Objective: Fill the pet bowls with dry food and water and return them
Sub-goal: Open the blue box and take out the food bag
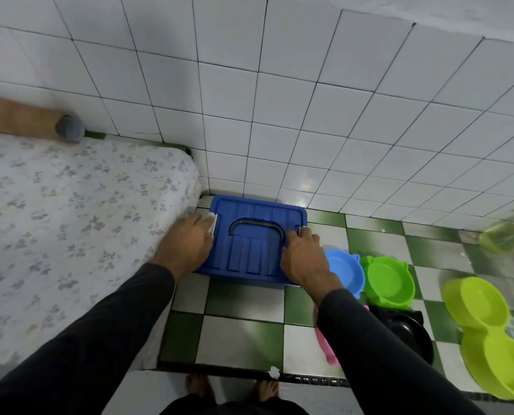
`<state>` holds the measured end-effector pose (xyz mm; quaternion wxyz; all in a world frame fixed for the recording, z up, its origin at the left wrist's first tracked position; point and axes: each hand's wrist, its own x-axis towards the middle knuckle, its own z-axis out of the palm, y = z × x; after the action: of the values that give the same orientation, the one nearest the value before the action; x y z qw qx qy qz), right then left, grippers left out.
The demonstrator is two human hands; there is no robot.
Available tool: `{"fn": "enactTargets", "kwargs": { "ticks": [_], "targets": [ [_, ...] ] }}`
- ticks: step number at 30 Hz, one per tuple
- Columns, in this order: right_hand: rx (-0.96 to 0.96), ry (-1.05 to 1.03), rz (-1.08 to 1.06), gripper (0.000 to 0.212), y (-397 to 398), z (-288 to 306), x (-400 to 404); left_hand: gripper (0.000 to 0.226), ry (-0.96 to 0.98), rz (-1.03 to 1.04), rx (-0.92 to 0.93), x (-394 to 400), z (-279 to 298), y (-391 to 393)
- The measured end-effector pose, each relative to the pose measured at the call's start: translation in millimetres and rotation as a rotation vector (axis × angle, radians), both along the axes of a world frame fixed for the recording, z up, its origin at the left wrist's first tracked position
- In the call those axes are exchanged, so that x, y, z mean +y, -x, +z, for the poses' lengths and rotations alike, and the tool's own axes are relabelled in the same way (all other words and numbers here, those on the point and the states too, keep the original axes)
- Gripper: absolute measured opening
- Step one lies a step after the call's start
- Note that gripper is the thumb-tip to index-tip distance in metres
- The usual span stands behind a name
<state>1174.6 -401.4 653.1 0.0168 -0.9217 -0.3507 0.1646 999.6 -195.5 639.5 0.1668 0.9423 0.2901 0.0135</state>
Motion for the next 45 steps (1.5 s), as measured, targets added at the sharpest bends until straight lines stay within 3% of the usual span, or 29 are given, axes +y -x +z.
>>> {"fn": "enactTargets", "kwargs": {
  "ticks": [8,14,20,24,28,31,34,37,40,43,45],
  "targets": [
    [-0.028,-0.022,-0.094,0.045,-10,-13,12,0.035,0.037,0.012,-0.045,2,-8,-12],
    [0.03,-0.11,-0.232,0.044,-18,-19,15,0.003,0.066,0.099,-0.087,-2,-5,-23],
    [0.04,-0.206,-0.291,0.044,-22,-24,15,0.032,0.076,0.157,-0.085,-5,-6,-32],
    [0.102,-0.278,-0.354,0.046,-30,-26,12,0.027,0.092,0.219,-0.107,-6,-7,-34],
    [0.191,-0.37,-0.462,0.046,-31,-31,6,0.008,0.163,0.285,-0.199,-4,-9,-34],
    [0.247,-0.459,-0.548,0.057,-32,-34,6,0.018,0.325,0.425,-0.281,-5,-13,-36],
    [0.4,-0.666,-0.696,0.062,-33,-34,3,0.023,0.645,0.68,-0.401,-6,-15,-44],
    [0.707,-0.842,-1.004,0.059,-43,-31,-2,0.029,0.908,0.859,-0.477,-1,-18,-50],
    [0.949,-0.892,-1.127,0.047,-53,-33,-6,0.033,0.981,0.904,-0.498,4,-26,-50],
    [1.049,-0.923,-1.133,0.025,-54,-31,-8,0.027,0.993,0.917,-0.551,3,-32,-52],
    [1.081,-0.916,-1.129,0.022,-55,-30,-8,0.027,1.001,0.925,-0.578,1,-32,-53]
  ]
}}
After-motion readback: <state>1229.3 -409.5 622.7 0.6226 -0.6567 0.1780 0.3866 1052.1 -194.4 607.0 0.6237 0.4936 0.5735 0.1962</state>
